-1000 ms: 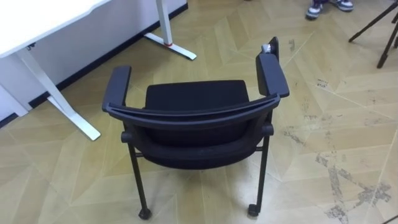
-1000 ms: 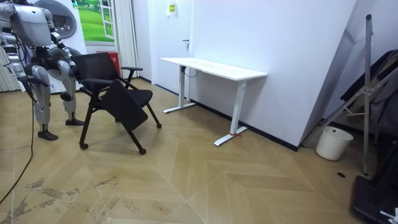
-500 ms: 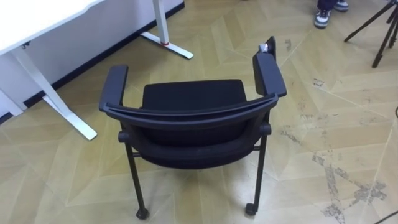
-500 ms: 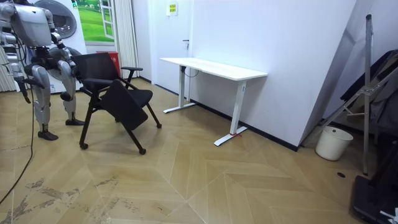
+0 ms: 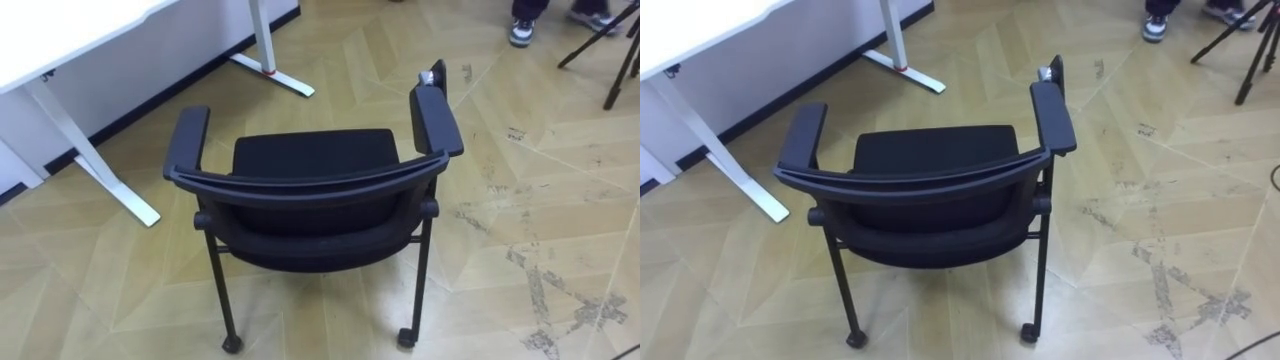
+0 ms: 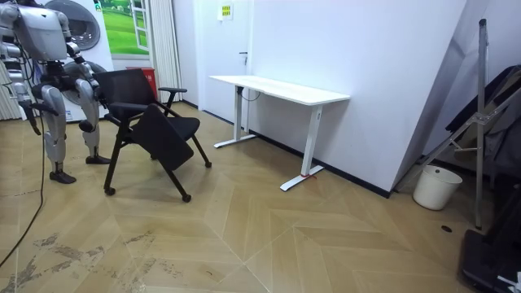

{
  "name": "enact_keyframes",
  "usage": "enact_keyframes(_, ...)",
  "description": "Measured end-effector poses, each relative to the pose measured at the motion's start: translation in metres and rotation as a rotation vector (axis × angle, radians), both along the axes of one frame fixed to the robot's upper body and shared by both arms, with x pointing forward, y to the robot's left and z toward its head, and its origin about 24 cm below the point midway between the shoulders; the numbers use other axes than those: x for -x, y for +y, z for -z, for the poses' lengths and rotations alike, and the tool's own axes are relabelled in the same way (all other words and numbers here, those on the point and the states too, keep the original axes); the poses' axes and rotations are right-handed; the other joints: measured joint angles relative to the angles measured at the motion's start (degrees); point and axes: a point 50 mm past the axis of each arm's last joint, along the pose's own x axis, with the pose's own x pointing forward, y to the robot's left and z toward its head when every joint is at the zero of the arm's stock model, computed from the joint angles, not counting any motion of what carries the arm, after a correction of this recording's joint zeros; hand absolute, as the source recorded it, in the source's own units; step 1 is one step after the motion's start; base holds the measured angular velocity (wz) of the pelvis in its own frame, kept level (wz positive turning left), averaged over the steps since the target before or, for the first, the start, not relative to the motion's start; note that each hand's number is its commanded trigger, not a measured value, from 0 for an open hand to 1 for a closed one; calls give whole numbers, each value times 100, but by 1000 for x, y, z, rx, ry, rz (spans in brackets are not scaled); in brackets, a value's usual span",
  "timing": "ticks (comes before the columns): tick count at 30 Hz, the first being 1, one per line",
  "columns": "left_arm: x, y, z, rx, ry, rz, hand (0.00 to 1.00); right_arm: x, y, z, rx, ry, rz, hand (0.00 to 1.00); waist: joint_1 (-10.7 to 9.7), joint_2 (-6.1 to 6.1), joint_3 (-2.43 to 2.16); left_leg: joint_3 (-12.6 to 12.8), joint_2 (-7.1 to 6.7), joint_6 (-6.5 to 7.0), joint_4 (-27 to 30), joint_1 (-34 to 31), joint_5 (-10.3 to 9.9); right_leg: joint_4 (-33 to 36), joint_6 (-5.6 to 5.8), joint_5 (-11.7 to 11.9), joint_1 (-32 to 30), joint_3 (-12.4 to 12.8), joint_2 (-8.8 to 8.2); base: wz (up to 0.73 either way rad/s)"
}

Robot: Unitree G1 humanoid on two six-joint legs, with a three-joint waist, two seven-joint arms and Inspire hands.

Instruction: Push chair

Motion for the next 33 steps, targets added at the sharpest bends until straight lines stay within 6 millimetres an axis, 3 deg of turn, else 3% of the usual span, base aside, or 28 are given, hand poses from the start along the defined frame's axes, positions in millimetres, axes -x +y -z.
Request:
enact_keyframes(20,15,16,-2,-94,36,-142,0,3,0,0,-10,-1,3,0,26,-75,3,4,2,0,2,31,0,4,-5,0,11,22,1,0)
enact_keyframes(28,30,35,-6,-270,111,-230,0,5,-3,-1,-8,14,17,0,35,10,17,-10,2,1,4,71,-1,15,-7,2,56,15,-1,0)
enact_keyframes(29,29,39,-7,-305,122,-213,0,5,-5,-1,-5,11,18,0,50,78,-6,-13,3,1,4,85,-1,14,-6,1,69,16,2,0)
enact_keyframes(30,25,43,-9,-342,129,-196,0,5,-7,-2,0,13,9,0,68,74,9,-21,6,1,2,86,-2,15,-6,0,71,11,3,0)
enact_keyframes(33,10,59,-15,-434,114,-127,0,3,-18,-4,26,9,-9,0,88,186,-2,-21,8,8,3,95,-16,21,-7,1,87,16,8,0)
